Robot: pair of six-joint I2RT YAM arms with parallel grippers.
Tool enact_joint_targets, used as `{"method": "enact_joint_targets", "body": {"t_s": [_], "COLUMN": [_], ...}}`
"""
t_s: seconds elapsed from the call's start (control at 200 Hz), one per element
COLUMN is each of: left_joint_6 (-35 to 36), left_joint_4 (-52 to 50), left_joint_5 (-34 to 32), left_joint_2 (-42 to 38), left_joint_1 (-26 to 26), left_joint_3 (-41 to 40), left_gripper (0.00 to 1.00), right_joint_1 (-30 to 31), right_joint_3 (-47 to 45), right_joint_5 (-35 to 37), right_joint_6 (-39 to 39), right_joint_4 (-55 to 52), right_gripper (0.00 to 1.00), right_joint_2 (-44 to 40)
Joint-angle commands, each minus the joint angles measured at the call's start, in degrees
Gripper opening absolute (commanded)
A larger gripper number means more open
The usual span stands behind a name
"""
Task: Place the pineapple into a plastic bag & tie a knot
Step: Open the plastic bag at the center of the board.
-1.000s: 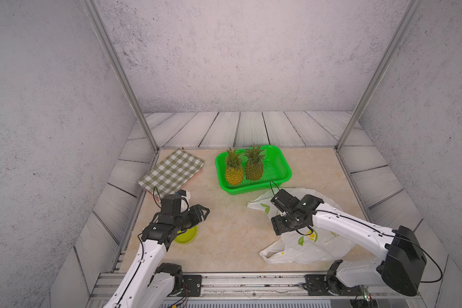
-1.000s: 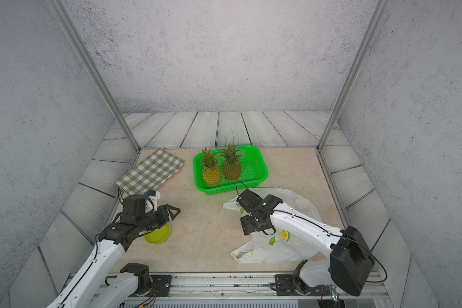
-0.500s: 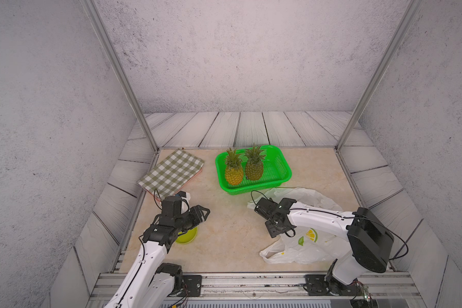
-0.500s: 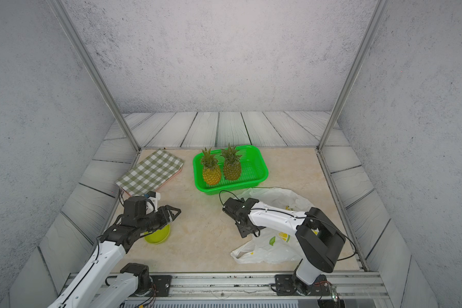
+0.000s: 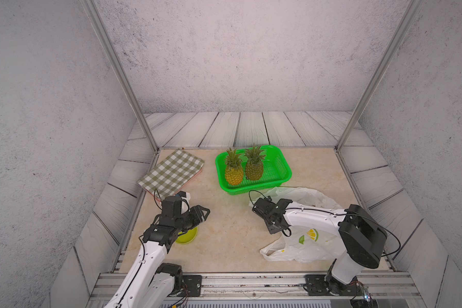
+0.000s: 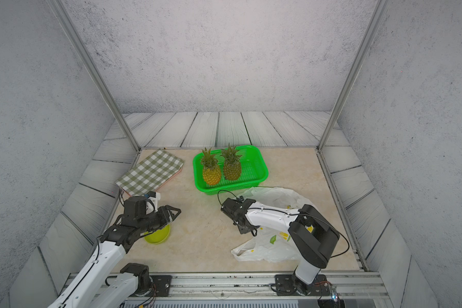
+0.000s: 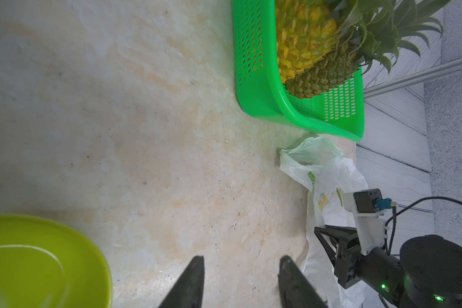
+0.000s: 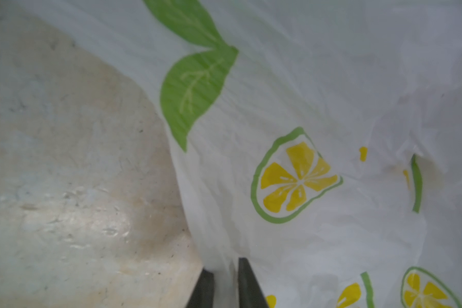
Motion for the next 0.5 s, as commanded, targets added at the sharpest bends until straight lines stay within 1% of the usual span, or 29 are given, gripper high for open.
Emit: {"method": "enact_joint_targets", "body": {"t_s": [0.0, 0.095, 0.175, 0.23, 0.305, 0.35, 0.49], "left_joint_6": [1.45, 2.37, 3.05, 3.40, 3.89, 4.09, 4.74], "left_joint_4": [-1.29, -1.96, -0.98, 0.73, 4.32, 6.30, 13.18], "left_joint_5": [-0.31, -0.03, 1.06, 2.36, 4.16, 3.94, -0.26], "left_joint_2": [-0.12, 0.06, 0.07, 0.16, 0.32, 0.34, 1.98], "left_joint_1": [-0.42, -0.92, -2.08, -3.80, -7.69, -10.81, -20.96], "left_joint_3": [2.13, 4.26, 5.92, 6.85, 7.71, 8.05, 8.06], "left_gripper": [0.48, 0.47, 0.47, 0.47, 0.49, 0.51, 0.62], "right_joint_1": [-1.60, -3.39, -5.30, -6.29, -7.30, -7.60, -7.70], "right_joint_3": [-0.63, -0.63, 0.56, 1.98, 4.56, 6.40, 11.21], "right_joint_5": [0.48, -1.44, -3.21, -4.74, -6.63, -7.26, -9.25], "right_joint_6": [0.86, 0.80, 0.38, 0.02, -0.77, -1.11, -1.57], "right_joint_4": [-2.08, -4.05, -6.56, -8.24, -10.26, -11.62, -14.53], "right_gripper": [0.06, 0.00, 0.00, 0.00, 0.00, 0.00, 0.00], "right_joint_2": [-5.07, -11.96, -17.85, -21.35, -24.59, -25.62, -26.91]}}
